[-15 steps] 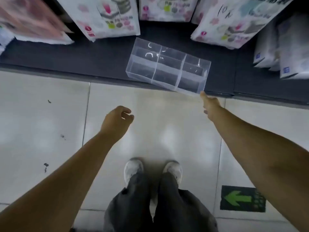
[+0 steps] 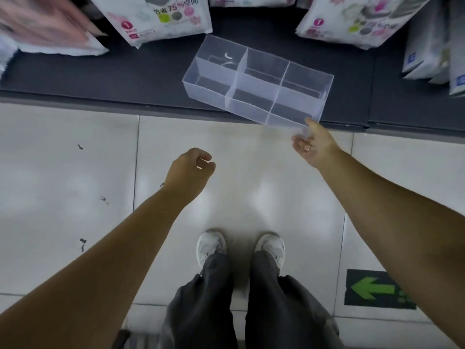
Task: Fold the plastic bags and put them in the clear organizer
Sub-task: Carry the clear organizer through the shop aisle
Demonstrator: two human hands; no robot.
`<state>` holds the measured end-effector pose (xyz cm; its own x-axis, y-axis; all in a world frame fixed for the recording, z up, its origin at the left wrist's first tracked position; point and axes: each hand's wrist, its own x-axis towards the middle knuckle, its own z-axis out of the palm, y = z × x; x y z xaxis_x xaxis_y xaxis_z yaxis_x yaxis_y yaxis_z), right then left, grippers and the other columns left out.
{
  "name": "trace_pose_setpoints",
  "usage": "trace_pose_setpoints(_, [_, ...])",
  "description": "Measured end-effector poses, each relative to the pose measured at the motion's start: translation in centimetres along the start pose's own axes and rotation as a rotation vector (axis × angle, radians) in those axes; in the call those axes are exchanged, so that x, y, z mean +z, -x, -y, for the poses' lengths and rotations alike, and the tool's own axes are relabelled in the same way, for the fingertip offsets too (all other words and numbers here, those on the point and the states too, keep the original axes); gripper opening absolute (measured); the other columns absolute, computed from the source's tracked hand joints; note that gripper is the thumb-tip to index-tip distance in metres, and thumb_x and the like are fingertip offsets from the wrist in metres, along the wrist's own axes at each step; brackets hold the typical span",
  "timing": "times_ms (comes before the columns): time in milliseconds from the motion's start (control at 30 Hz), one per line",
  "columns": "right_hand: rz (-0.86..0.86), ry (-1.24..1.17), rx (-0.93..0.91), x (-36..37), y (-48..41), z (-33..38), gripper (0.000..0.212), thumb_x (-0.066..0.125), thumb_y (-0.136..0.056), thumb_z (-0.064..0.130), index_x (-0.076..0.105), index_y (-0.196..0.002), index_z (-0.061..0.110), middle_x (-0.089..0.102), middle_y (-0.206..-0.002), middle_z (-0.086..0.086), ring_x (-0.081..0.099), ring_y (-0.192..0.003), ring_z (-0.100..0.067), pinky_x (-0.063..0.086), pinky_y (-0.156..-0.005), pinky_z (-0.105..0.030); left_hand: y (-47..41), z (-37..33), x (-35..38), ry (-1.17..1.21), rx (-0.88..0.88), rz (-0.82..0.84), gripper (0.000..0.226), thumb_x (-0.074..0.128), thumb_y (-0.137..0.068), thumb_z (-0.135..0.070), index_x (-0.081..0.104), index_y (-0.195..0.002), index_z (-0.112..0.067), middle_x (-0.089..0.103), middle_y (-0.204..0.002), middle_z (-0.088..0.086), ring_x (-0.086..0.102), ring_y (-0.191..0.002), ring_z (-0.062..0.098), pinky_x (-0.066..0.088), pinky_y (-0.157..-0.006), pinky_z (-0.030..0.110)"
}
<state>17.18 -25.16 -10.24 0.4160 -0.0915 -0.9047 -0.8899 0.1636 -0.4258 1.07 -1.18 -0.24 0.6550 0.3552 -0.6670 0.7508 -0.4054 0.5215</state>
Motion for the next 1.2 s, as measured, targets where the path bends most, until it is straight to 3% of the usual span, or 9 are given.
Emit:
trace_pose_setpoints(133, [-0.013,-0.045,0.013,-0.2,7.0,-0.1,0.032,0.073,-0.081,0.035,0.06,-0.099,0.013,0.057,-0.085,-0.006,0.059,-0.069,-0.015,0.056,-0.067,-0.026,4.0,-2.3,-3.2,-0.03,0.039,-0.005,0.022,0.057,-0.093,-0.023,0.061,-0.113,-0.015,0.062,-0.1,0.0,0.055,-0.08,0.016,0.04,-0.062,0.023])
trace_pose_setpoints(267, [-0.046,-0.075,0.009,-2.0,16.4,-0.2,0.035,0.076,-0.078,0.034,0.059,-0.098,0.012,0.055,-0.089,-0.009,0.056,-0.066,-0.015,0.056,-0.069,-0.027,10.0,-5.1,-7.0,-0.078,0.087,-0.001,0.022,0.055,-0.094,-0.026,0.061,-0.114,-0.018,0.06,-0.102,-0.006,0.056,-0.081,0.011,0.038,-0.059,0.016])
trace_pose_setpoints(467, [-0.079,-0.115,0.02,-8.1,35.7,1.3,0.039,0.076,-0.078,0.035,0.059,-0.101,0.009,0.054,-0.092,-0.011,0.057,-0.074,-0.019,0.054,-0.067,-0.029,22.8,-11.1,-13.9,-0.139,0.156,0.108,0.02,0.055,-0.094,-0.027,0.06,-0.112,-0.019,0.062,-0.105,-0.004,0.061,-0.09,0.015,0.041,-0.065,0.018])
trace_pose_setpoints(567, [-0.093,-0.149,-0.028,-12.5,45.9,2.1,0.036,0.076,-0.079,0.034,0.058,-0.1,0.011,0.056,-0.097,-0.012,0.059,-0.082,-0.022,0.055,-0.069,-0.029,29.4,-14.6,-16.6,-0.187,0.236,0.142,0.02,0.055,-0.094,-0.028,0.06,-0.112,-0.021,0.059,-0.104,-0.008,0.056,-0.092,0.01,0.037,-0.065,0.013])
trace_pose_setpoints(700, [-0.117,-0.267,-0.124,-18.7,57.2,2.2,0.031,0.073,-0.082,0.03,0.058,-0.1,0.01,0.057,-0.081,-0.008,0.06,-0.074,-0.021,0.054,-0.069,-0.03,36.5,-19.7,-17.9,-0.213,0.353,0.181,0.016,0.056,-0.094,-0.029,0.061,-0.108,-0.025,0.058,-0.1,-0.012,0.053,-0.083,-0.005,0.035,-0.059,0.004])
trace_pose_setpoints(900, [-0.191,-0.445,-0.247,-28.5,65.9,-2.3,0.05,0.074,-0.066,0.039,0.061,-0.1,0.005,0.067,-0.068,-0.006,0.068,-0.073,-0.023,0.057,-0.063,-0.026,42.9,-27.6,-13.8,-0.205,0.54,0.342,0.013,0.058,-0.093,-0.028,0.062,-0.106,-0.03,0.064,-0.103,-0.011,0.059,-0.093,-0.002,0.043,-0.073,0.013])
trace_pose_setpoints(1000, [-0.313,-0.606,-0.243,-32.8,67.0,-5.2,0.043,0.072,-0.078,0.033,0.06,-0.105,0.002,0.07,-0.066,-0.006,0.07,-0.066,-0.021,0.057,-0.068,-0.032,45.0,-32.5,-9.5,-0.233,0.622,0.401,0.011,0.059,-0.092,-0.03,0.062,-0.102,-0.034,0.065,-0.1,-0.013,0.06,-0.092,-0.004,0.044,-0.073,0.015])
trace_pose_setpoints(1100, [-0.406,-0.718,-0.237,-36.9,67.8,-6.4,0.042,0.073,-0.076,0.032,0.064,-0.107,0.004,0.072,-0.079,-0.01,0.071,-0.076,-0.025,0.054,-0.074,-0.035,47.0,-37.5,-3.6,-0.296,0.73,0.474,0.011,0.061,-0.092,-0.024,0.064,-0.102,-0.027,0.066,-0.098,-0.008,0.062,-0.091,0.003,0.046,-0.074,0.018])
trace_pose_setpoints(1200, [-0.482,-0.832,-0.234,-41.5,68.2,-5.9,0.033,0.071,-0.08,0.027,0.063,-0.102,0.004,0.065,-0.083,-0.014,0.064,-0.075,-0.028,0.057,-0.059,-0.029,49.2,-41.9,2.5,-0.339,0.803,0.563,0.011,0.062,-0.092,-0.021,0.065,-0.102,-0.023,0.066,-0.098,-0.005,0.063,-0.092,0.01,0.048,-0.079,0.024])
